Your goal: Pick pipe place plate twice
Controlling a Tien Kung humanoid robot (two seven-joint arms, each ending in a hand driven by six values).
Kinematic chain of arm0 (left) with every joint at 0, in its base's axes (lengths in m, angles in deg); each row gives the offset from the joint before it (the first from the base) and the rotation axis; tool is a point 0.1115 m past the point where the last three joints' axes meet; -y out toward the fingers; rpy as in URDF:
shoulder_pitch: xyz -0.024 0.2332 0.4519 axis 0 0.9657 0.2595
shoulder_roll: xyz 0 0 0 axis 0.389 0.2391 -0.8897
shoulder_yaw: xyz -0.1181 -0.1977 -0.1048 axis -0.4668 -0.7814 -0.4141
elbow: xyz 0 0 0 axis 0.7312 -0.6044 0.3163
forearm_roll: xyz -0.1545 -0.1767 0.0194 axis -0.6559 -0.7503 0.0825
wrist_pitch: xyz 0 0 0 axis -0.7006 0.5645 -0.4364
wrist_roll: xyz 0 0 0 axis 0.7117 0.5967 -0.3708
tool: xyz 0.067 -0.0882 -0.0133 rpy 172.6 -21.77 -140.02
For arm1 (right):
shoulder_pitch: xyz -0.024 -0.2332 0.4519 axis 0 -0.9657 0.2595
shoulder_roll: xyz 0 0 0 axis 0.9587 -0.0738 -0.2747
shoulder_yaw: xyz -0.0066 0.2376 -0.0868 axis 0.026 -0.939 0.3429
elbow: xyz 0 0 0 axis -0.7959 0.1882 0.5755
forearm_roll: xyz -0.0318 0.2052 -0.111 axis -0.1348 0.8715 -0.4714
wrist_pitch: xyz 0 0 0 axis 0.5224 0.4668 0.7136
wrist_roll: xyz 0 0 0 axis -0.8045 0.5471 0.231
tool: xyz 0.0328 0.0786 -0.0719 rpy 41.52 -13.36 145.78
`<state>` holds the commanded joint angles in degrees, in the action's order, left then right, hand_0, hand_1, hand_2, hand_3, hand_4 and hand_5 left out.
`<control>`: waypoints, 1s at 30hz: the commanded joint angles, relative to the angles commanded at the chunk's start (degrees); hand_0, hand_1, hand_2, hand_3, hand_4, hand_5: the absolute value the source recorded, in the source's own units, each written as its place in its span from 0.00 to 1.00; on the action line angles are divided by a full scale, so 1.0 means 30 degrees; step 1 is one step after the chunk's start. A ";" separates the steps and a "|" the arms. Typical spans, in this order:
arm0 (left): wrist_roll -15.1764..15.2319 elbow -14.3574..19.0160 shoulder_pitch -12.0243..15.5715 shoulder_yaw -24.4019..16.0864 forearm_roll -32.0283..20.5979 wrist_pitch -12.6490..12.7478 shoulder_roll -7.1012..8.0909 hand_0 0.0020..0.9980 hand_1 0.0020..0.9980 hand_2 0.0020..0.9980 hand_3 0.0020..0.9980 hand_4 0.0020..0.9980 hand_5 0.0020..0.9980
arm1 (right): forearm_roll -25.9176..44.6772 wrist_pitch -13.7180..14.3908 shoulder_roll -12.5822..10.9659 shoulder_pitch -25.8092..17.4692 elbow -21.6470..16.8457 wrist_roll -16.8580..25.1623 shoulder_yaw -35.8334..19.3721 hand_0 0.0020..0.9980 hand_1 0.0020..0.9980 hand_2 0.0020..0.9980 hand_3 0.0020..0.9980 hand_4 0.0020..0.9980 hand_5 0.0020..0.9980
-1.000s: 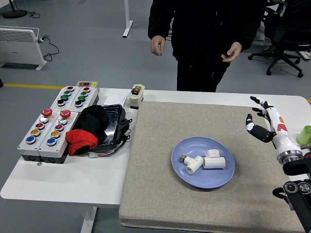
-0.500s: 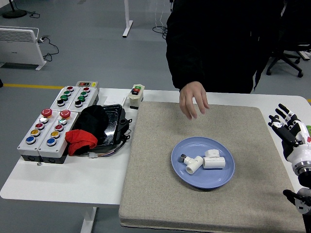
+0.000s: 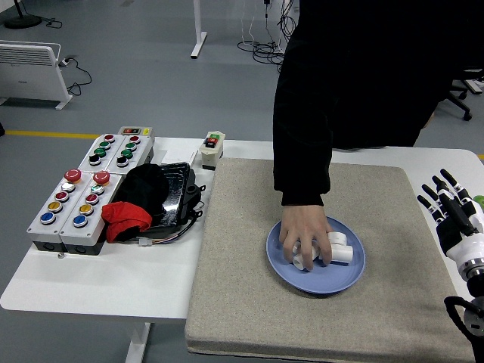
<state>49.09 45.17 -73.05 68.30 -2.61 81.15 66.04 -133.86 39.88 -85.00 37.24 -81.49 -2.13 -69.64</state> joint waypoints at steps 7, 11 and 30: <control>0.0059 0.0007 -0.0040 0.0104 -0.0121 -0.0016 0.0020 0.62 0.58 0.51 0.58 0.27 1.00 | 0.0237 0.0224 0.0059 0.0008 0.0008 -0.0003 -0.0120 0.80 0.78 0.84 0.81 0.48 0.47; 0.0081 0.0008 -0.0086 0.0157 -0.0194 -0.0023 0.0026 0.62 0.58 0.51 0.58 0.27 1.00 | 0.0239 0.0353 0.0077 0.0004 0.0023 -0.0003 -0.0218 0.80 0.78 0.84 0.80 0.49 0.49; 0.0124 0.0020 -0.0163 0.0218 -0.0269 -0.0047 0.0037 0.62 0.58 0.51 0.58 0.27 1.00 | 0.0869 0.0838 0.0077 -0.0028 0.0078 0.0281 -0.0542 0.79 0.77 0.83 0.80 0.48 0.53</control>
<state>49.46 45.23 -73.53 68.96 -3.42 81.01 66.15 -131.25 42.39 -84.76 37.15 -81.26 -1.29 -71.27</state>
